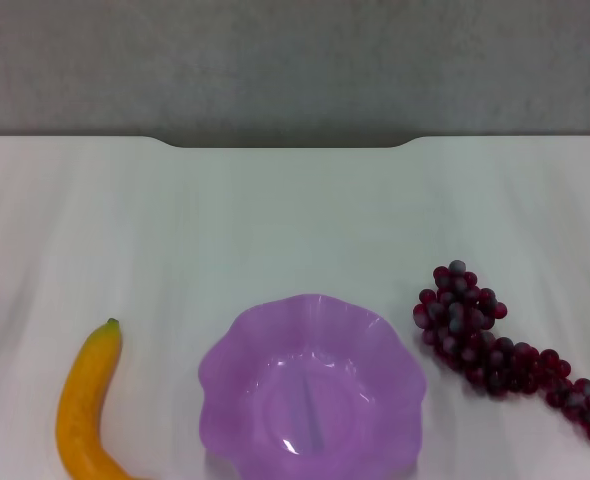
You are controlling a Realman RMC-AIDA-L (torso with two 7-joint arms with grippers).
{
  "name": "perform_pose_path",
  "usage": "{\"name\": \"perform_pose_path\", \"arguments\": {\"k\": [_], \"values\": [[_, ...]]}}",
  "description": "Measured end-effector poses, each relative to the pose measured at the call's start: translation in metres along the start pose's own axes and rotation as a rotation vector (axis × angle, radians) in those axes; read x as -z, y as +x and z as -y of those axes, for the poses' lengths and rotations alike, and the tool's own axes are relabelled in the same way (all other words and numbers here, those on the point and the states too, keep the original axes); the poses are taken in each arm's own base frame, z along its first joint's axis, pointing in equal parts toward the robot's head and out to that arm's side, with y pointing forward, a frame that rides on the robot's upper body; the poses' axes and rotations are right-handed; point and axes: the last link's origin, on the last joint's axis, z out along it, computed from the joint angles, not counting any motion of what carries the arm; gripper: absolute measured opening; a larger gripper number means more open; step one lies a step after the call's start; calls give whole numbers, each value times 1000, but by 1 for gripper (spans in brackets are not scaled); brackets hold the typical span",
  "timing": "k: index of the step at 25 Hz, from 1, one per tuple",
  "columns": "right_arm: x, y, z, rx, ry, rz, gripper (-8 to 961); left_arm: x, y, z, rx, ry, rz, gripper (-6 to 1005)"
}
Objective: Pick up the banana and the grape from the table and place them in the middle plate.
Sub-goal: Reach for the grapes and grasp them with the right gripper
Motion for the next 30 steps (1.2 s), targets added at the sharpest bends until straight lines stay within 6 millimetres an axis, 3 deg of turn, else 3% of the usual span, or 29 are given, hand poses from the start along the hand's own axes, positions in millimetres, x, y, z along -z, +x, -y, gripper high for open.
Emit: {"name": "perform_pose_path", "arguments": {"k": [14,30], "values": [[-2,1,-2,8,-7,-16,671,1,-2,-2,-1,-6,6,839],[-14,-13,-26,34,-55,-325,670,1,-3,-4,1,-12,17,838]]}}
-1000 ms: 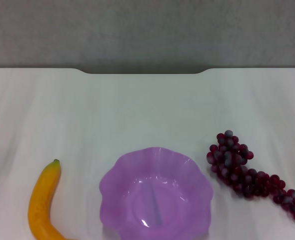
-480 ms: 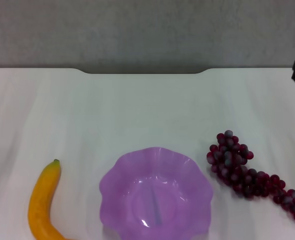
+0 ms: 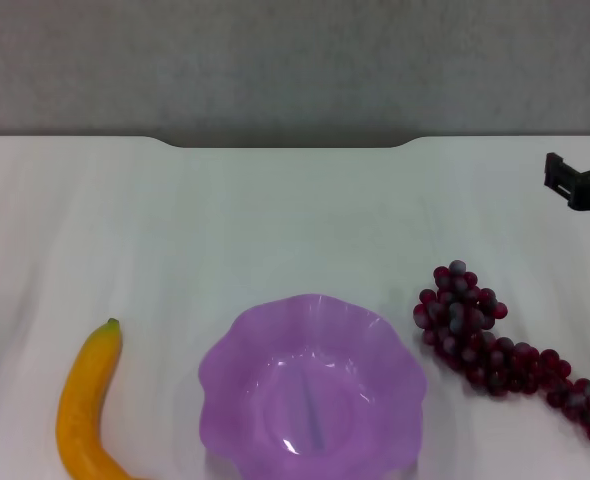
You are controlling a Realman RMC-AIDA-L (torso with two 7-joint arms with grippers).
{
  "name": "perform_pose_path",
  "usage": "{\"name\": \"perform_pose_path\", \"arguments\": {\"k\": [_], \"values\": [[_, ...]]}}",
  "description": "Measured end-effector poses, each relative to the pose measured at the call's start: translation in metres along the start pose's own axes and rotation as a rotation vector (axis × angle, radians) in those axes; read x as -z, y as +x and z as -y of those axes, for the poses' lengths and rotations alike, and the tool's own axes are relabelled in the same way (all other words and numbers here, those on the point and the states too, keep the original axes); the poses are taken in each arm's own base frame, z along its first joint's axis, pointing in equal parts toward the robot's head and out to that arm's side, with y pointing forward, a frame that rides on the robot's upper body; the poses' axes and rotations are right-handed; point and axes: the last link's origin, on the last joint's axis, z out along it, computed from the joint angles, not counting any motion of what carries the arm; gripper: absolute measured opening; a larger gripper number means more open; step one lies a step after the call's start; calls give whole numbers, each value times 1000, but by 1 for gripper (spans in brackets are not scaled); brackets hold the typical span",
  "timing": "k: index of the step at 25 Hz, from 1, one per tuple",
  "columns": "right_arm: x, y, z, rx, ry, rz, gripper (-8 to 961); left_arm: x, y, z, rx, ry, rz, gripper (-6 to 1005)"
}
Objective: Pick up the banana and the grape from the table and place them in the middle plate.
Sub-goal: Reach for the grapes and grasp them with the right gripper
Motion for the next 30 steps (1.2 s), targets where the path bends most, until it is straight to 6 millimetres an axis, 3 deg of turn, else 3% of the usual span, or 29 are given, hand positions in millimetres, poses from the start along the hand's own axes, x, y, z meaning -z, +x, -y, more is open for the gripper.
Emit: {"name": "perform_pose_path", "arguments": {"k": [8,19,30], "values": [[3,-11,5,-90,-31,-137,670,-2,2,-2,0,-7,2,837],[-12,6,39,-173,-105,-310,670,-11,5,-18,-10,-56,27,837],[-36,21,11,-164,-229,-401,671,-18,6,-24,-54,-81,100,836]]}}
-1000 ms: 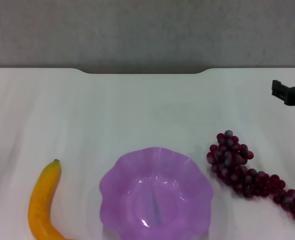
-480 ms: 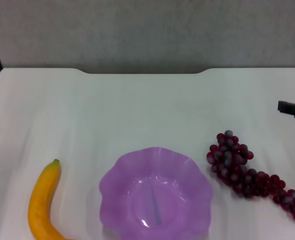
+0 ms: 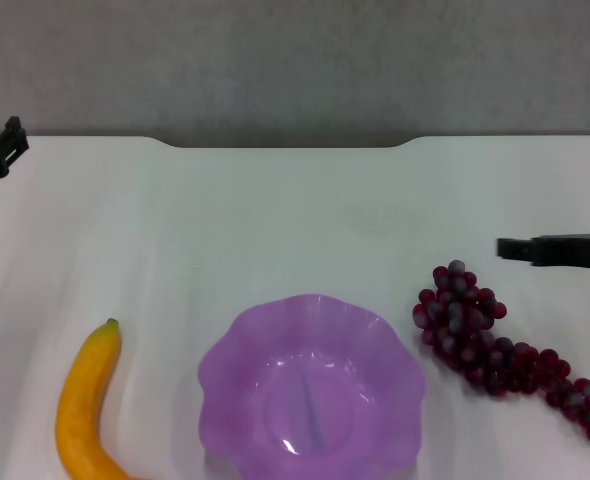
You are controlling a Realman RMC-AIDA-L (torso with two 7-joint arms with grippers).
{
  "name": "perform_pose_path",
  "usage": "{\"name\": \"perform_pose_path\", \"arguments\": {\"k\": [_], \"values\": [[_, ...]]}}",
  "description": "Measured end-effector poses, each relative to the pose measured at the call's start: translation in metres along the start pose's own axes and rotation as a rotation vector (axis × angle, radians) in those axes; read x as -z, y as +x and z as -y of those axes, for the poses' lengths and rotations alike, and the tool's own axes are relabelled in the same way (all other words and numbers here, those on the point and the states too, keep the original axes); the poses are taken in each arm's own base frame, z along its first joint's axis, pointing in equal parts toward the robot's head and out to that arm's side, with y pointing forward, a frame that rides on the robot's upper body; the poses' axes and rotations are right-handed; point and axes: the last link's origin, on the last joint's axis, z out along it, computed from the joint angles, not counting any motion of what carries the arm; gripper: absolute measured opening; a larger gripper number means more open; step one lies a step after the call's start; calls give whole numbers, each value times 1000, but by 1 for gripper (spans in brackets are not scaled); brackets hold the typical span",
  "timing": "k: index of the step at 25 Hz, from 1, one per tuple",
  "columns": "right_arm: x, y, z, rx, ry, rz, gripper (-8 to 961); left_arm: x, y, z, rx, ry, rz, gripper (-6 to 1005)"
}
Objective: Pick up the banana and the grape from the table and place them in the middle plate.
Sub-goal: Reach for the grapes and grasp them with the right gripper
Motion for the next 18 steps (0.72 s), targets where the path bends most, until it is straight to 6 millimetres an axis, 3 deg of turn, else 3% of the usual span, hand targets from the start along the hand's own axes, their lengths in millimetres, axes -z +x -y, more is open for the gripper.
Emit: {"name": "perform_pose_path", "arguments": {"k": [5,18], "values": [[-9,0,-10,8,-37,-18,670,1,-1,0,2,1,3,836],[-28,16,-12,-24,-84,-93,671,-1,2,-2,-3,-6,0,835]]}}
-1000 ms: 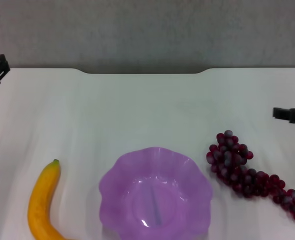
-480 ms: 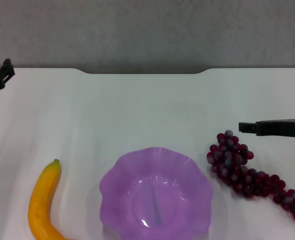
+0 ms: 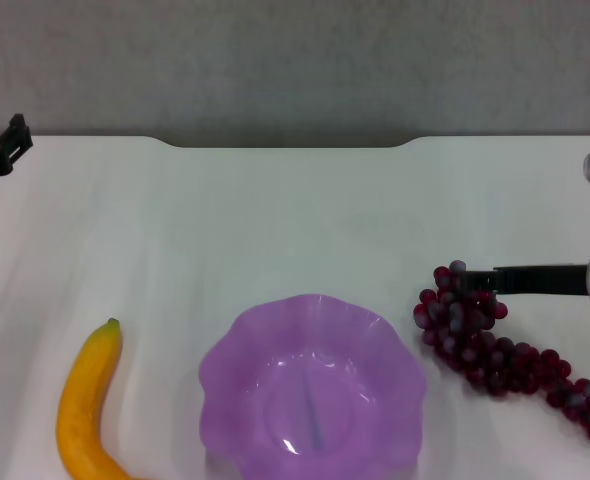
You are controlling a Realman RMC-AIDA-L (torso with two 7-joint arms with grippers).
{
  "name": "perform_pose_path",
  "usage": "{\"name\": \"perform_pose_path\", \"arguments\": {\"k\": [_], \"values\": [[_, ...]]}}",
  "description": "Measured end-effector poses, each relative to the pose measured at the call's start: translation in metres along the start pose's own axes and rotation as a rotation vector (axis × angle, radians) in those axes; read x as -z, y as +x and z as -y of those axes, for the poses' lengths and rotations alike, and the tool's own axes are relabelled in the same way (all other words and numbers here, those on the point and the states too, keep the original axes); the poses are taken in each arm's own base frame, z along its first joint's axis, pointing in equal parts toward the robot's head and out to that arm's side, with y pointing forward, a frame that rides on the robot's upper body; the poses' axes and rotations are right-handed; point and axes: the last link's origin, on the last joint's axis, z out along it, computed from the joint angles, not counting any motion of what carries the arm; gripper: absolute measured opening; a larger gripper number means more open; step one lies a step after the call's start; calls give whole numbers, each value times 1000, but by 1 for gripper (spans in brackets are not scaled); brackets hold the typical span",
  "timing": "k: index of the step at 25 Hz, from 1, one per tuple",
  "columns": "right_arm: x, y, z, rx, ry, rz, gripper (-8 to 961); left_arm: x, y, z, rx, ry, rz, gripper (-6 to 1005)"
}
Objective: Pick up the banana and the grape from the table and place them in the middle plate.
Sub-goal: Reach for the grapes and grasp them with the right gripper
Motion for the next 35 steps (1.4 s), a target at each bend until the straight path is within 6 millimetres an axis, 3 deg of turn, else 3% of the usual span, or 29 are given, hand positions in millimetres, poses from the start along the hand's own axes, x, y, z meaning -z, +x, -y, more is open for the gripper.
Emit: {"name": "perform_pose_path", "arguments": {"k": [14,26,31,35], "values": [[-18,9,9,-10,23,-61,615,-1,2,-1,-1,-2,-3,834],[-20,10,14,-25,45,-58,529,-1,1,-2,-3,-6,-1,833],[-22,13,18,-30,61,-61,379,-1,1,-2,-4,-7,-1,834],[-22,13,18,-28,64,-61,342,-1,0,-2,-4,-7,0,834]]}}
